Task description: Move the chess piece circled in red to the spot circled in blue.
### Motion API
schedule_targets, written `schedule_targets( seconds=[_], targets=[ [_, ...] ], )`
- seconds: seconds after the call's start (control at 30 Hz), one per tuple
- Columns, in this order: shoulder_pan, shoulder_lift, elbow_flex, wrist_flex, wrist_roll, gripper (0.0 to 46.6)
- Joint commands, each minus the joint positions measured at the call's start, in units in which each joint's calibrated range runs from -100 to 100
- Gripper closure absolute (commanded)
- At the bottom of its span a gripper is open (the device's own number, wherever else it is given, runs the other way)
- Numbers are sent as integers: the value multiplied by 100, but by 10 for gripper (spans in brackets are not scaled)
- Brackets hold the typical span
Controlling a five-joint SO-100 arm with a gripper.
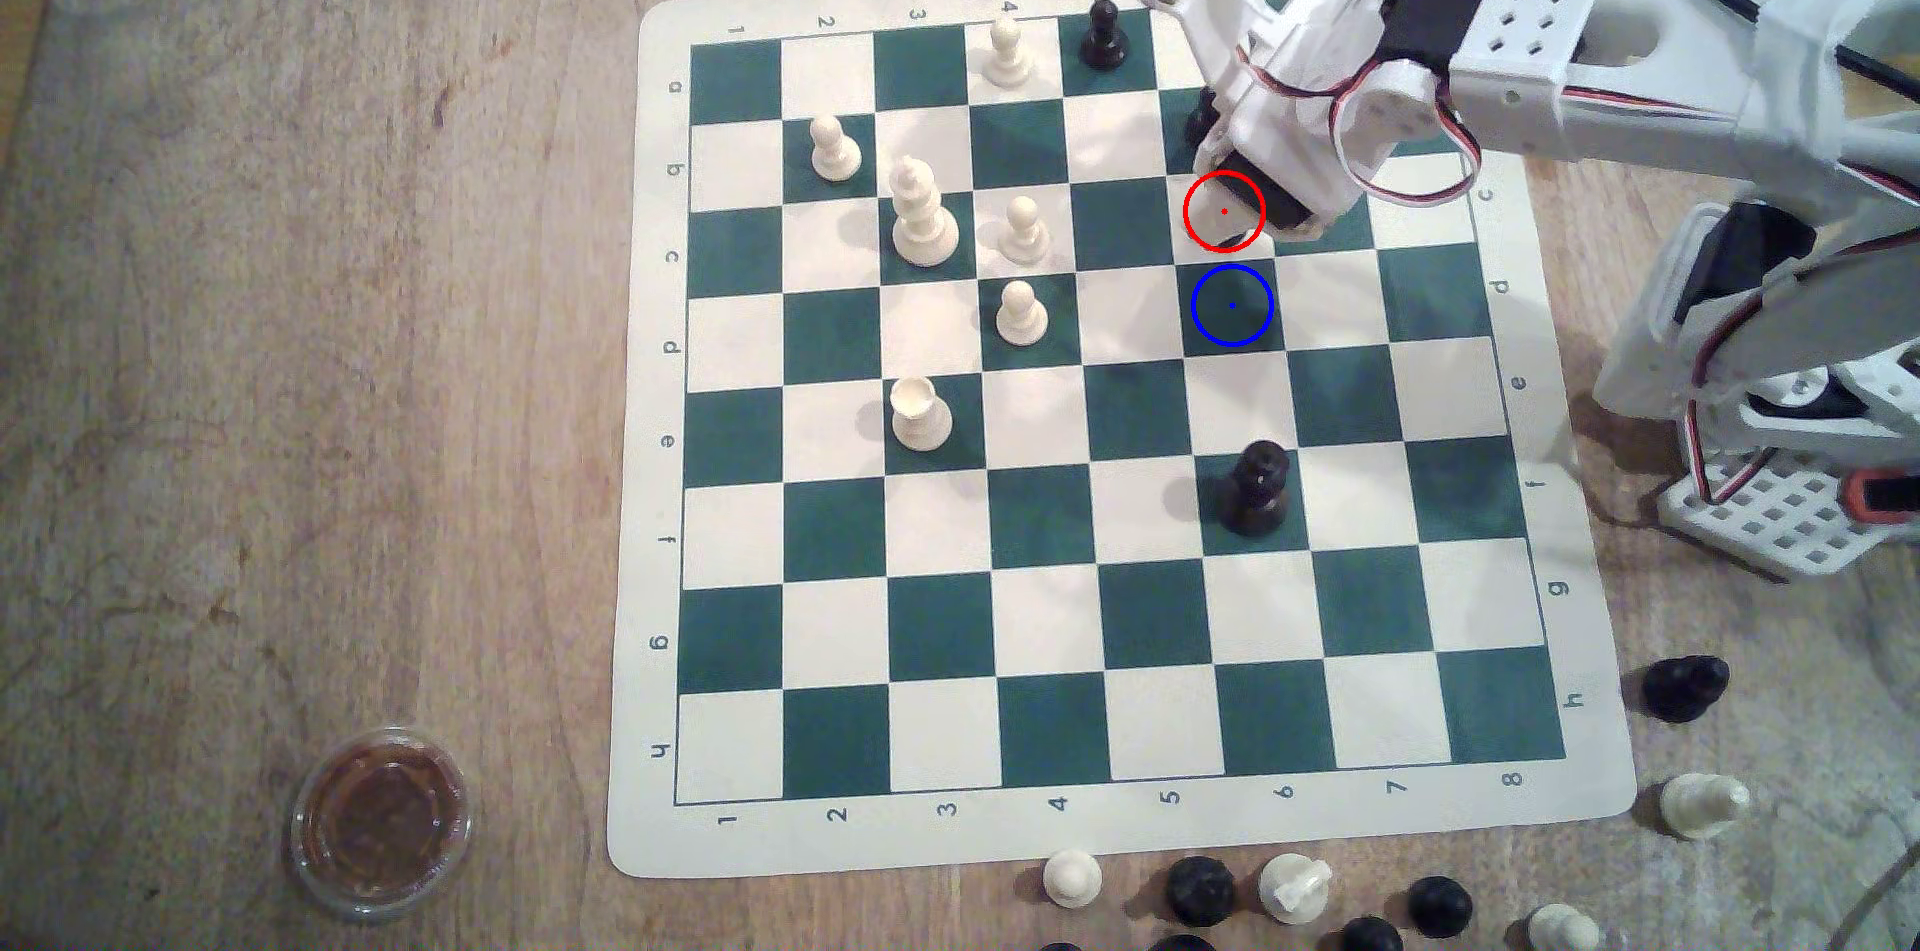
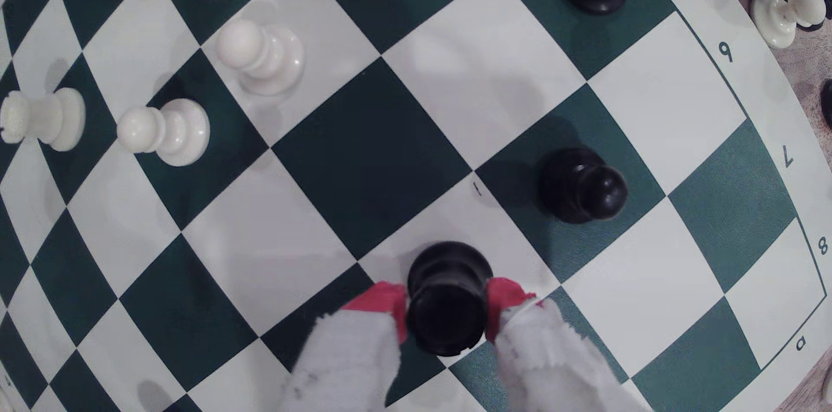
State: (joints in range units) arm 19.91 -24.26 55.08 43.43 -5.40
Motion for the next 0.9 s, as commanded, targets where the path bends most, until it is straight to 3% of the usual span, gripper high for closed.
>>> schedule_targets(
  seconds=[0.0, 0.07, 0.43, 0.87],
  targets=[
    [-87, -308, -431, -26, 20, 438],
    [-110, -325, -422, -26, 20, 464],
    [-55, -919, -585, 252, 93, 464],
    [-1041, -1428, -558, 801, -186, 464]
  ],
)
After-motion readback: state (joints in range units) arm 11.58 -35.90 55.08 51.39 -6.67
